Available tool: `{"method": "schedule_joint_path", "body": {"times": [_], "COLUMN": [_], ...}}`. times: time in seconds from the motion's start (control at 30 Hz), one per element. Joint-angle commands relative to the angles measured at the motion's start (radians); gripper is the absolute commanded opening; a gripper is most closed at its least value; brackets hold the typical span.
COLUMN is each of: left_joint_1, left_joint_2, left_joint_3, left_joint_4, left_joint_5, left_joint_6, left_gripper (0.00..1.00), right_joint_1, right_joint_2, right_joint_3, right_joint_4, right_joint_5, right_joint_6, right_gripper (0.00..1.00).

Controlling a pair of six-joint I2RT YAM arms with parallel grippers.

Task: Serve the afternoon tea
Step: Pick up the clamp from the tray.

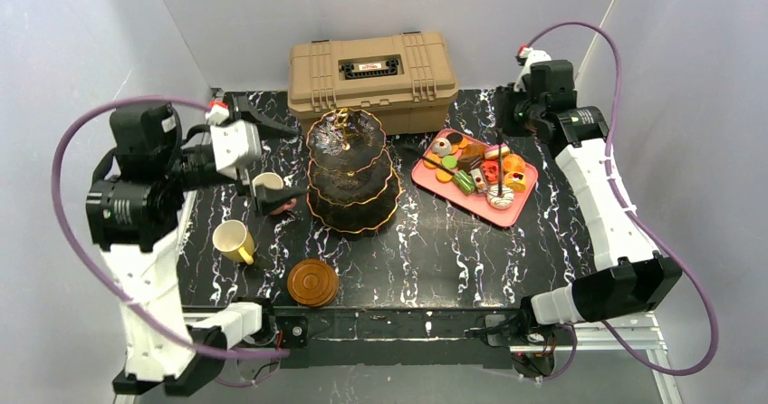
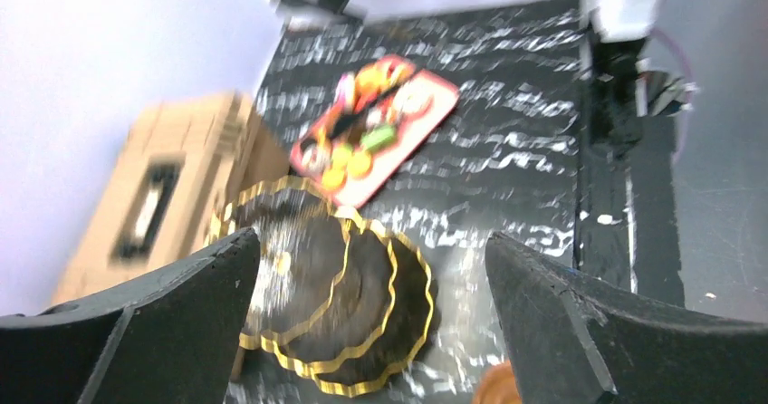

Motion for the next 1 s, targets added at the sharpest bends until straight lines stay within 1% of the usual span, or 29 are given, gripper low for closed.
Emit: {"method": "schedule_joint_path", "body": {"times": [0.0,0.07,0.1,0.17,0.23,0.3,0.43,0.5,0.57,0.63,0.7,0.8,0.87,0.97], "left_joint_1": [-0.216,-0.382,-0.468,-0.630,-0.732,-0.796,-0.877,-0.909,-0.925,-0.925,-0.925,-0.925,-0.926,-0.925], "left_joint_2": [0.036,0.066,0.084,0.126,0.164,0.201,0.275,0.324,0.363,0.408,0.454,0.501,0.518,0.538], "left_joint_3": [-0.026,-0.031,-0.036,-0.044,-0.064,-0.063,-0.040,-0.031,-0.023,0.006,0.051,0.082,0.072,0.070], "left_joint_4": [0.273,0.233,0.203,0.120,0.103,0.102,0.140,0.142,0.136,0.095,0.041,-0.011,-0.008,-0.008], "left_joint_5": [0.007,-0.097,-0.179,-0.353,-0.493,-0.597,-0.748,-0.809,-0.863,-0.887,-0.899,-0.912,-0.933,-0.940], "left_joint_6": [-0.174,-0.143,-0.106,0.017,0.071,0.128,0.216,0.256,0.277,0.303,0.295,0.290,0.290,0.273], "left_gripper": [0.93,0.93,0.93,0.93,0.93,0.93,0.92,0.89,0.81,0.75,0.67,0.51,0.47,0.46], "right_joint_1": [0.138,0.184,0.197,0.210,0.213,0.214,0.217,0.217,0.217,0.217,0.217,0.217,0.217,0.217], "right_joint_2": [0.016,0.030,0.030,0.024,0.023,0.029,0.052,0.058,0.064,0.069,0.071,0.079,0.084,0.087], "right_joint_3": [0.125,0.152,0.160,0.159,0.163,0.170,0.181,0.186,0.194,0.206,0.215,0.233,0.240,0.244], "right_joint_4": [-0.186,-0.223,-0.239,-0.244,-0.256,-0.272,-0.302,-0.311,-0.319,-0.328,-0.329,-0.332,-0.332,-0.330], "right_joint_5": [0.002,-0.003,-0.010,-0.023,-0.023,-0.028,-0.023,-0.015,-0.011,-0.005,-0.012,-0.021,-0.027,-0.066], "right_joint_6": [0.072,0.085,0.087,0.088,0.082,0.070,0.049,0.039,0.028,0.020,0.010,0.008,0.007,0.009], "right_gripper": [0.01,0.01,0.01,0.01,0.01,0.01,0.01,0.01,0.01,0.01,0.02,0.02,0.02,0.03]}}
